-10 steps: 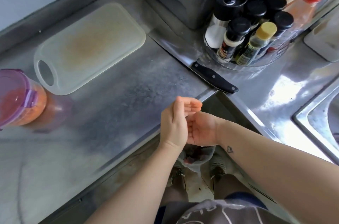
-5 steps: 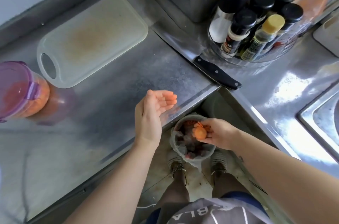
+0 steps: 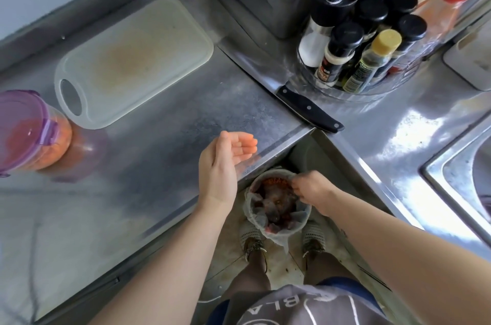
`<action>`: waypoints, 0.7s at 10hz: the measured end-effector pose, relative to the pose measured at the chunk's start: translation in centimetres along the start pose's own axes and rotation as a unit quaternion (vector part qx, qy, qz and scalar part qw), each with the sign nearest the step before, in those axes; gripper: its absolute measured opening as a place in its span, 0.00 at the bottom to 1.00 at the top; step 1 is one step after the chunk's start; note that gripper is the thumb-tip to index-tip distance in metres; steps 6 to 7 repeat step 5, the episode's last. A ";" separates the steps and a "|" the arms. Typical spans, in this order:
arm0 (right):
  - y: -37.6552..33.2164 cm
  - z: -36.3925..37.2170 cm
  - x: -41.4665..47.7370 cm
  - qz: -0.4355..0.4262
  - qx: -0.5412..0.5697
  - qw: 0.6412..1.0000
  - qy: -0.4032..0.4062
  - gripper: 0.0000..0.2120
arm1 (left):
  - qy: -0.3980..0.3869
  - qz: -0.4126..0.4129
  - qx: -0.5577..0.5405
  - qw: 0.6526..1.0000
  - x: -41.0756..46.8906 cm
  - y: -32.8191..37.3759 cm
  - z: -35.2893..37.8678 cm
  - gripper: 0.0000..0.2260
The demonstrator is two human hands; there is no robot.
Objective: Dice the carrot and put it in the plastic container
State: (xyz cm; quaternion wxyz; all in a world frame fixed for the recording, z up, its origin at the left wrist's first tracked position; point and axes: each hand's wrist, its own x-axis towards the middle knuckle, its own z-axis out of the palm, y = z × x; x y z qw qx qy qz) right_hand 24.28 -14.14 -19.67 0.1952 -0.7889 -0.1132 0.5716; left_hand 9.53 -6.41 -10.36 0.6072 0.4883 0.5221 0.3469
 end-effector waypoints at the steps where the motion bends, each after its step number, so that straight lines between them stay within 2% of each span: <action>1: -0.9 -0.4 -1.0 -0.061 -0.068 0.995 0.036 0.13 | 0.010 -0.003 0.010 1.000 0.0 0.6 0.2 0.17; 2: -2.1 -0.9 -2.1 -0.067 -0.114 0.991 0.020 0.15 | 0.004 0.003 0.012 1.000 0.2 1.4 0.5 0.16; 3: -2.5 -1.3 -2.2 -0.099 -0.157 0.982 0.024 0.09 | -0.002 0.010 0.015 1.000 0.4 1.7 0.7 0.16; 5: -3.0 -1.8 -4.2 -0.144 -0.255 0.956 0.032 0.10 | -0.011 0.039 0.070 0.997 0.3 1.8 0.7 0.12; 7: -3.0 -1.8 -4.2 -0.144 -0.255 0.956 0.032 0.10 | -0.011 0.039 0.070 0.997 0.3 1.8 0.7 0.12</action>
